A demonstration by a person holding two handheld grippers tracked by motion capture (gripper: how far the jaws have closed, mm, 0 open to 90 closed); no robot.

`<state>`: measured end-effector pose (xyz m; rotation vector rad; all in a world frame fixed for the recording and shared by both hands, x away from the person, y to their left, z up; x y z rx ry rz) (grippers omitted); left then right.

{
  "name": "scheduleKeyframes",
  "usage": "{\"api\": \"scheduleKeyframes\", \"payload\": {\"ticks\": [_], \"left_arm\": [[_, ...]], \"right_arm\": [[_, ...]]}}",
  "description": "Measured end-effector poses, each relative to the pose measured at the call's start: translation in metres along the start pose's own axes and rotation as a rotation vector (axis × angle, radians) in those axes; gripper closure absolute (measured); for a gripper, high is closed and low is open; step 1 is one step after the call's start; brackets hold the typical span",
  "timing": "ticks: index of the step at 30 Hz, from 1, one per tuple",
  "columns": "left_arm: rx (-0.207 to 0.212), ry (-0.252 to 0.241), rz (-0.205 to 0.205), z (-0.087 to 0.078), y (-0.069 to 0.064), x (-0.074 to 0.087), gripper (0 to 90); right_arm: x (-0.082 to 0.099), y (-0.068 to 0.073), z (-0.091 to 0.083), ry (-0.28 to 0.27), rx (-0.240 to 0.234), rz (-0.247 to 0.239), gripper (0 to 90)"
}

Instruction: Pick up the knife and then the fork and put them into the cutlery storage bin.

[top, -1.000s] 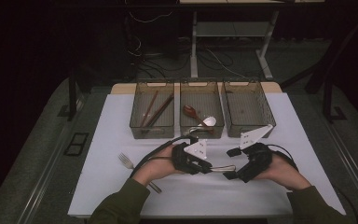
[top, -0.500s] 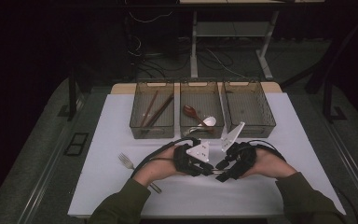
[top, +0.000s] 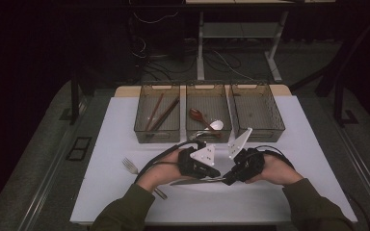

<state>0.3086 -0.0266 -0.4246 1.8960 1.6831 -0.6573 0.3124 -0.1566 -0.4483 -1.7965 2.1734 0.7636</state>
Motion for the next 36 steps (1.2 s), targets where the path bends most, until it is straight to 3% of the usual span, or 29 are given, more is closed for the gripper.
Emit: {"api": "scheduleKeyframes", "payload": {"ticks": [5,10,17,20,29,36], "left_arm": [[-0.013,-0.026,-0.033,-0.005,0.004,0.003,81.8],[-0.034,-0.088,-0.109,-0.012,0.009,0.007,73.1],[-0.109,-0.134,-0.207,-0.025,0.011,0.016,60.2],[-0.134,-0.158,-0.253,-0.028,0.010,0.019,55.0],[-0.219,-0.170,-0.333,-0.039,-0.001,0.038,39.9],[-0.290,-0.175,-0.396,-0.049,-0.011,0.061,29.9]], "right_arm": [[0.002,-0.002,-0.002,-0.015,0.026,-0.003,82.8],[0.010,-0.006,-0.006,-0.057,0.063,0.018,82.8],[0.020,-0.011,-0.017,-0.108,0.116,0.057,82.8],[0.025,-0.012,-0.023,-0.127,0.134,0.068,82.8],[0.037,-0.013,-0.042,-0.186,0.195,0.119,82.8],[0.043,-0.012,-0.055,-0.243,0.216,0.160,82.8]]}}
Point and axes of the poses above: each handheld gripper's, and its own axes: z roughly forward along the jaws, x roughly out of its underside, y roughly to its left, the point moved 6 cm from there along z, roughly forward along the jaws, and after that the axes turned 4 degrees about y, right-handed, at the moved point
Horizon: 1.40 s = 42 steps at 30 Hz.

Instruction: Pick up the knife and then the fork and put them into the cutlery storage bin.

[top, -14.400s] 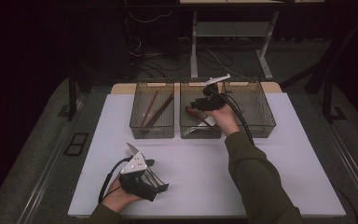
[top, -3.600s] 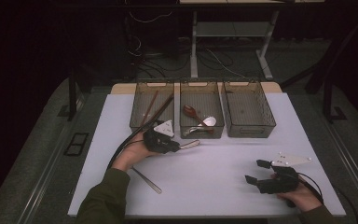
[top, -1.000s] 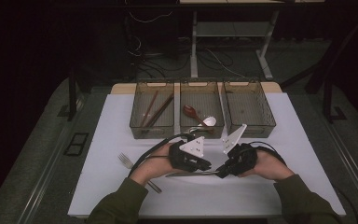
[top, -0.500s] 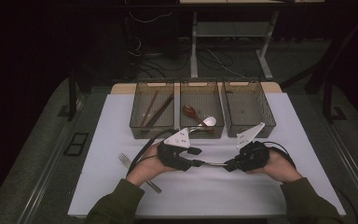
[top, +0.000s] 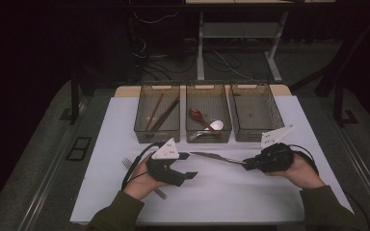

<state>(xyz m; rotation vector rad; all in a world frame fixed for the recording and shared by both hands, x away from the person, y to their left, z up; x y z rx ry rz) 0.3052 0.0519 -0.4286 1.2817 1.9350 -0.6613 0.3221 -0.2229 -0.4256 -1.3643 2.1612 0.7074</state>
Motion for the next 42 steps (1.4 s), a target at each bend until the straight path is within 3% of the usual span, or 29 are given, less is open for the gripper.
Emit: {"api": "scheduleKeyframes", "payload": {"ticks": [9,21,26,30,42], "left_arm": [[-0.107,-0.032,-0.063,-0.019,0.009,0.021,16.7],[-0.187,-0.039,-0.141,-0.034,0.014,0.050,0.1],[-0.205,-0.023,-0.150,-0.037,0.013,0.060,0.0],[-0.195,-0.004,-0.168,-0.037,0.013,0.068,0.0],[-0.214,-0.011,-0.177,-0.039,0.017,0.074,0.0]], "right_arm": [[-0.002,-0.006,-0.015,-0.064,0.029,0.020,82.8],[-0.002,-0.015,-0.032,-0.114,0.086,0.057,82.8],[-0.002,-0.025,-0.043,-0.138,0.151,0.097,82.8],[-0.002,-0.038,-0.052,-0.147,0.216,0.139,82.8],[-0.006,-0.080,-0.075,-0.189,0.372,0.262,82.9]]}}
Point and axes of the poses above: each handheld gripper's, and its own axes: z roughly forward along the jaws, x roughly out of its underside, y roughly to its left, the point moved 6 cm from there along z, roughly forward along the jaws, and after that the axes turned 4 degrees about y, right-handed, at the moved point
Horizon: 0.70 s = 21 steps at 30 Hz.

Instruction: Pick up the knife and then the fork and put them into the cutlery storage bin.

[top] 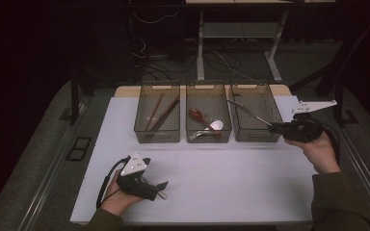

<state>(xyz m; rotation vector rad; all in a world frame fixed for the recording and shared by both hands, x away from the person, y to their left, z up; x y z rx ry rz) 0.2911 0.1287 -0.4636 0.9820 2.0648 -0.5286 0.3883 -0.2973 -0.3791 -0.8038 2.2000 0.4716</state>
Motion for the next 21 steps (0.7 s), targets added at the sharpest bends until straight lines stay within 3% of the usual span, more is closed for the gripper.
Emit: {"api": "scheduleKeyframes", "payload": {"ticks": [4,10,16,21], "left_arm": [[0.000,-0.001,-0.001,0.000,0.001,0.001,0.0],[-0.001,-0.005,0.003,-0.001,0.001,0.001,0.0],[0.000,0.000,0.007,0.000,0.000,0.002,0.0],[0.002,0.001,0.011,-0.001,0.000,0.002,0.0]], "right_arm": [[-0.005,-0.018,0.002,0.002,0.060,0.043,82.9],[-0.009,-0.043,0.014,0.045,0.131,0.100,82.9],[-0.013,-0.058,0.035,0.113,0.159,0.136,82.8],[-0.011,-0.063,0.056,0.178,0.162,0.139,82.8]]}}
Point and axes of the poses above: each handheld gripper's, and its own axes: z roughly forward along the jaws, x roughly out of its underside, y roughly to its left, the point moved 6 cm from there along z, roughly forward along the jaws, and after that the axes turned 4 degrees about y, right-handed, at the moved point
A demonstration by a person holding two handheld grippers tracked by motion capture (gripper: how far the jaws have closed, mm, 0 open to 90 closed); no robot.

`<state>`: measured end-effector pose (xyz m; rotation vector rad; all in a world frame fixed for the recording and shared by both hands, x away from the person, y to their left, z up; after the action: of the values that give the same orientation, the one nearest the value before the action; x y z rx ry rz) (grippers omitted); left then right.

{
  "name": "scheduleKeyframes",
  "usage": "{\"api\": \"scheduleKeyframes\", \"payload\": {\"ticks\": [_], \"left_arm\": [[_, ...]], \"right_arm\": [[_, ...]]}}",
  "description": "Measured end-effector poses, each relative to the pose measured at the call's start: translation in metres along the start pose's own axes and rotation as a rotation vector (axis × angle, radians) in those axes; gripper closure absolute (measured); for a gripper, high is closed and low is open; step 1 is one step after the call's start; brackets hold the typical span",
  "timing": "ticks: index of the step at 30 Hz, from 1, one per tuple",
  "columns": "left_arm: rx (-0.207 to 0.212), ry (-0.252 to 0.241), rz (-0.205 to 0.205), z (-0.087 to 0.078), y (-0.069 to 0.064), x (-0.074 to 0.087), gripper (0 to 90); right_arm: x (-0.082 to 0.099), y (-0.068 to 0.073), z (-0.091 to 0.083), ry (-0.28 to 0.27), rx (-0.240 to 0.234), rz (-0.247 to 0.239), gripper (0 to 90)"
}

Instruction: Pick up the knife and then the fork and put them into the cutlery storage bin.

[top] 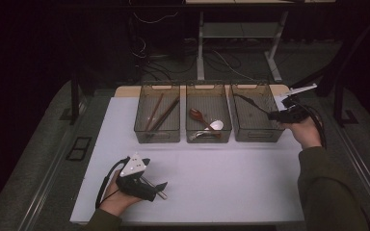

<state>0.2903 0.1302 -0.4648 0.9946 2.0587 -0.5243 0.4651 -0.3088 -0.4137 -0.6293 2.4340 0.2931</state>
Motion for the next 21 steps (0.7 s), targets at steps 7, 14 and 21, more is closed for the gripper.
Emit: {"api": "scheduleKeyframes", "payload": {"ticks": [7,14,21], "left_arm": [[-0.001,0.002,-0.001,-0.001,0.000,0.001,0.0],[0.001,0.007,-0.002,0.000,0.000,0.002,0.0],[0.003,0.008,-0.002,0.000,-0.001,0.002,0.0]], "right_arm": [[0.002,0.000,0.019,0.057,-0.003,-0.005,82.7],[0.002,-0.004,0.020,0.032,0.003,0.012,76.5],[-0.002,-0.004,0.006,-0.056,-0.054,0.058,56.9]]}}
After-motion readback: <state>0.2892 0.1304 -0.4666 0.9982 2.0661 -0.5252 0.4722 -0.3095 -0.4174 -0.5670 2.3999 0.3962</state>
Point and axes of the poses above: each handheld gripper's, and its own axes: z roughly forward along the jaws, x roughly out of its underside, y roughly to its left, the point moved 6 cm from there along z, roughly forward along the jaws, and after that the axes turned 4 degrees about y, right-handed, at the moved point
